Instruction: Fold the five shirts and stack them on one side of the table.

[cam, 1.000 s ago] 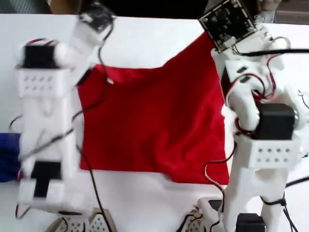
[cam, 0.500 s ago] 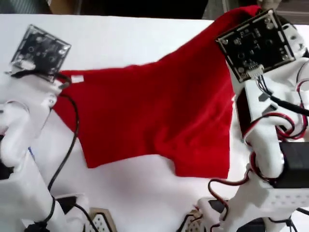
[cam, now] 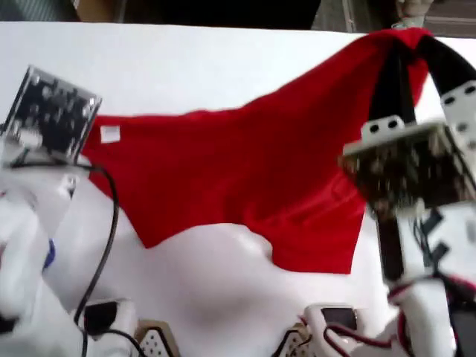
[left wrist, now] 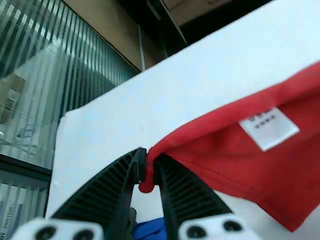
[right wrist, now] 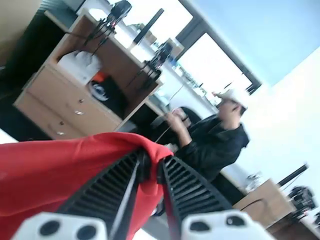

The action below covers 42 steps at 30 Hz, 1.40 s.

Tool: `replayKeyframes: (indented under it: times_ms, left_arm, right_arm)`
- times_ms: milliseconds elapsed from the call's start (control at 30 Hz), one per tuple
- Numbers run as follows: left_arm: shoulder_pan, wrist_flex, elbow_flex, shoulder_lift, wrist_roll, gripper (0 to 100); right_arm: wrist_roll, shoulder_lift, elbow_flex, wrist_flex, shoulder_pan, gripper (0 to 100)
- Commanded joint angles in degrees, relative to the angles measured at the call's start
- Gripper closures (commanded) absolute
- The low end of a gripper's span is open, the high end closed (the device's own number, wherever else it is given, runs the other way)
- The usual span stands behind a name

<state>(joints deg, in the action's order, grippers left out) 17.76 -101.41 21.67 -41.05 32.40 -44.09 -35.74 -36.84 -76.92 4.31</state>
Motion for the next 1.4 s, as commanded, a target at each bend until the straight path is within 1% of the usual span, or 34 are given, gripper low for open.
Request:
replayKeyframes:
  times_ms: [0,300,433,533,700,833,1000,1367]
  left_arm:
    - [0.6,-0.8,0.4,-3.3,-0.4,97]
    - [0.7,-0.8,0.5,-12.6,-0.4,97]
    - [0.7,-0.8,0.3,-16.0,-0.4,97]
    - [0.7,-0.8,0.0,-16.8,-0.4,97]
    - [0.7,-0.8,-0.1,-16.7,-0.2,97]
    - [0.6,-0.8,-0.1,-14.3,-0.3,97]
    - [0.4,1.0,0.0,-6.3,-0.4,97]
    - [0.2,12.7,0.4,15.2,-0.3,97]
  right_arm:
    - [-2.0,-2.4,-1.8,-0.1,-0.2,97.8]
    - [-2.2,-11.1,-1.5,-0.4,0.0,97.8]
    - [-2.2,-15.1,-1.8,-3.8,0.1,97.8]
    - [-2.2,-17.1,-1.8,-6.5,2.9,97.8]
    - [-2.2,-17.1,-1.3,-6.7,3.8,97.8]
    - [-2.1,-12.2,-1.3,-4.7,3.9,97.8]
    - [-1.7,-1.3,-1.3,-2.0,3.9,97.8]
    - [-2.0,24.2,-1.6,7.3,3.5,97.8]
